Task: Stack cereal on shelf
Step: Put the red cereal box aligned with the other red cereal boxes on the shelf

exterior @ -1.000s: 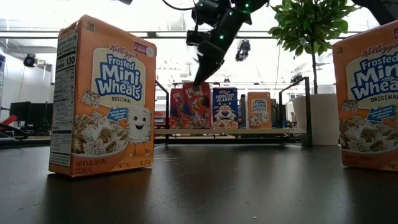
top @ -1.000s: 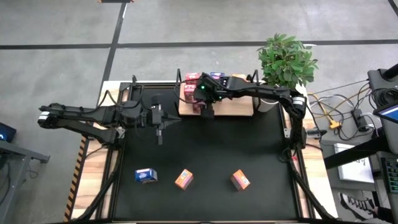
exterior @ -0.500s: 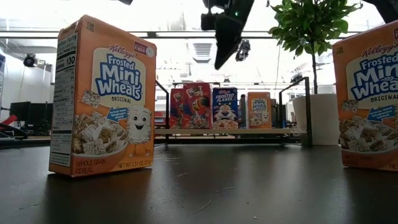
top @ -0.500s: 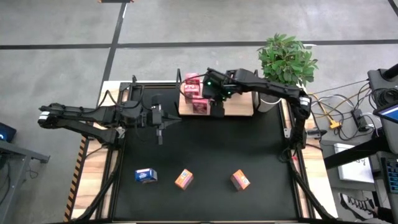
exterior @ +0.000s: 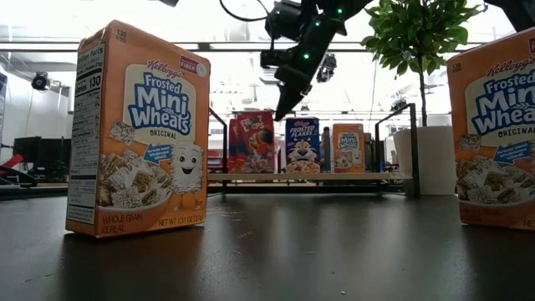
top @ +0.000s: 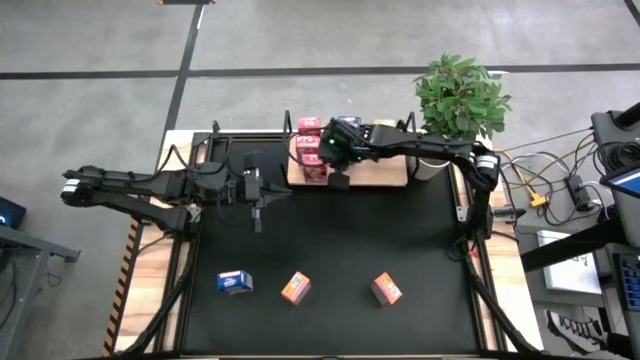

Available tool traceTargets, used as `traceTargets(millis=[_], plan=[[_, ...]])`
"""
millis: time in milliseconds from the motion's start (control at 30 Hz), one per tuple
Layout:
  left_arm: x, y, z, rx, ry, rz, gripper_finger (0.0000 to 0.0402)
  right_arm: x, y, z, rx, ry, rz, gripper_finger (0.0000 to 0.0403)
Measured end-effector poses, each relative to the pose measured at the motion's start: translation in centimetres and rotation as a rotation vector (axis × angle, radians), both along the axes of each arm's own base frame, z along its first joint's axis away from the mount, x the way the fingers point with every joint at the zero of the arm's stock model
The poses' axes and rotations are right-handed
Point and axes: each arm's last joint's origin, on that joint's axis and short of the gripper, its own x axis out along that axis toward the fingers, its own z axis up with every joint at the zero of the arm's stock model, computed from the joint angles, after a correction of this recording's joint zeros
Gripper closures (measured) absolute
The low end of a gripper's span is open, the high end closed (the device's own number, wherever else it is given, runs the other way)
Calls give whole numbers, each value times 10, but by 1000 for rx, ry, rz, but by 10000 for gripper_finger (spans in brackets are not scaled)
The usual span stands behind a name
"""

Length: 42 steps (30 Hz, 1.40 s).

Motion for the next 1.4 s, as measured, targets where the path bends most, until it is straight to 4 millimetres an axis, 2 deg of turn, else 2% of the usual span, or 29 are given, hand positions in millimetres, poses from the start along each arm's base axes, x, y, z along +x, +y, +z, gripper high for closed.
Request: traceTargets(millis=[300,567,933,1200,1400], plan=[[0,0,0,2,1,0,401,6,-2,-1,-22,-64,12,390],[0,0,0,2,1,0,401,8,0,0,29,-97,24,390],[0,0,0,-1,0,0,401,-1,3,-6,82,6,-2,390],[0,0,0,-11,-1,3,401,14,4,-19,64,-46,27,390],[0,0,0,-12,-1,3,401,15,4,-19,63,-51,26,390]])
